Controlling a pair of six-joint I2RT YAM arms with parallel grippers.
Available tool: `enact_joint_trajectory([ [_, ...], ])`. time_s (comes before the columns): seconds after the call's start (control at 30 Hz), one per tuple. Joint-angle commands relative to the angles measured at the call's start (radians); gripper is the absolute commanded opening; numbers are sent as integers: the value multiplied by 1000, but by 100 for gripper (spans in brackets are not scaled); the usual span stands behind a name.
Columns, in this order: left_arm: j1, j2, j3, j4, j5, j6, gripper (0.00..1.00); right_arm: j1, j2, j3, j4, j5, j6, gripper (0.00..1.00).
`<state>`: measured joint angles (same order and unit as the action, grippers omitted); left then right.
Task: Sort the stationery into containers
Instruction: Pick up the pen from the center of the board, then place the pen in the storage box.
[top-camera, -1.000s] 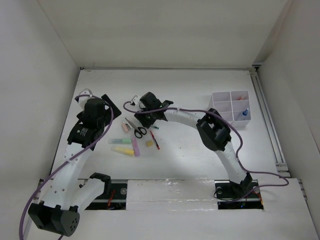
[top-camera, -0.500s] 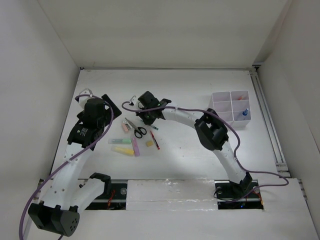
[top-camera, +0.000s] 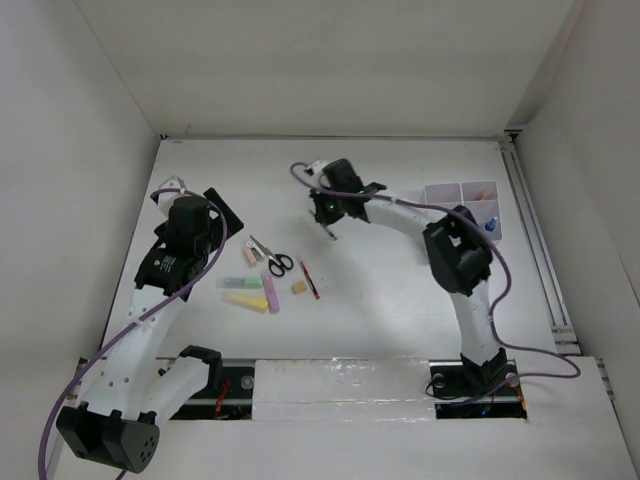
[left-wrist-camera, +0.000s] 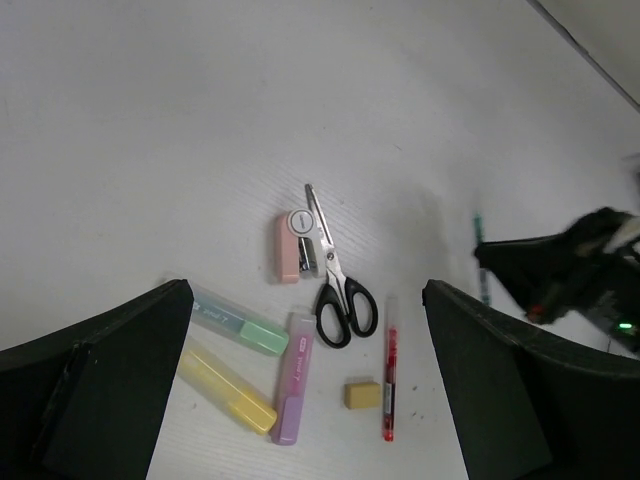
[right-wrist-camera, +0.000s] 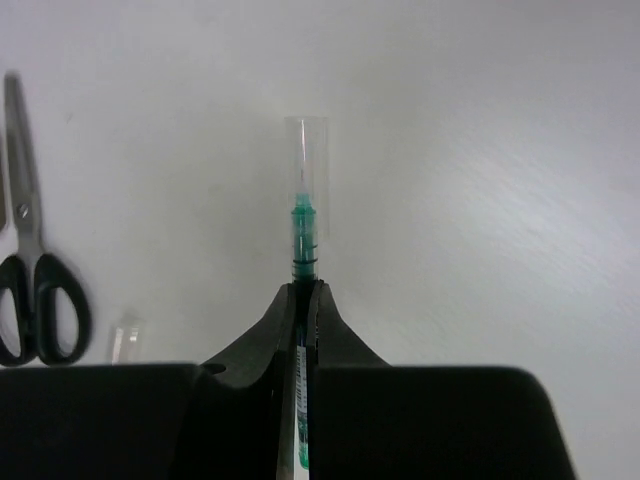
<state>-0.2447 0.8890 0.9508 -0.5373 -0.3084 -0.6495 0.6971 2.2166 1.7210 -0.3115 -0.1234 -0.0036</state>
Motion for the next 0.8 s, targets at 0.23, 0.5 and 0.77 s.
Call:
enact_joint_trajectory([
  [0.23, 2, -4, 22, 37, 32, 39, 100, -326, -569, -421, 608, -176, 258, 0],
  [0.5, 2, -4, 22, 46, 61, 50, 100, -577, -892, -819, 928, 179, 333, 0],
  [0.77, 2, -4, 13, 65, 74, 59, 100, -725, -1003, -1005, 1137, 370, 393, 0],
])
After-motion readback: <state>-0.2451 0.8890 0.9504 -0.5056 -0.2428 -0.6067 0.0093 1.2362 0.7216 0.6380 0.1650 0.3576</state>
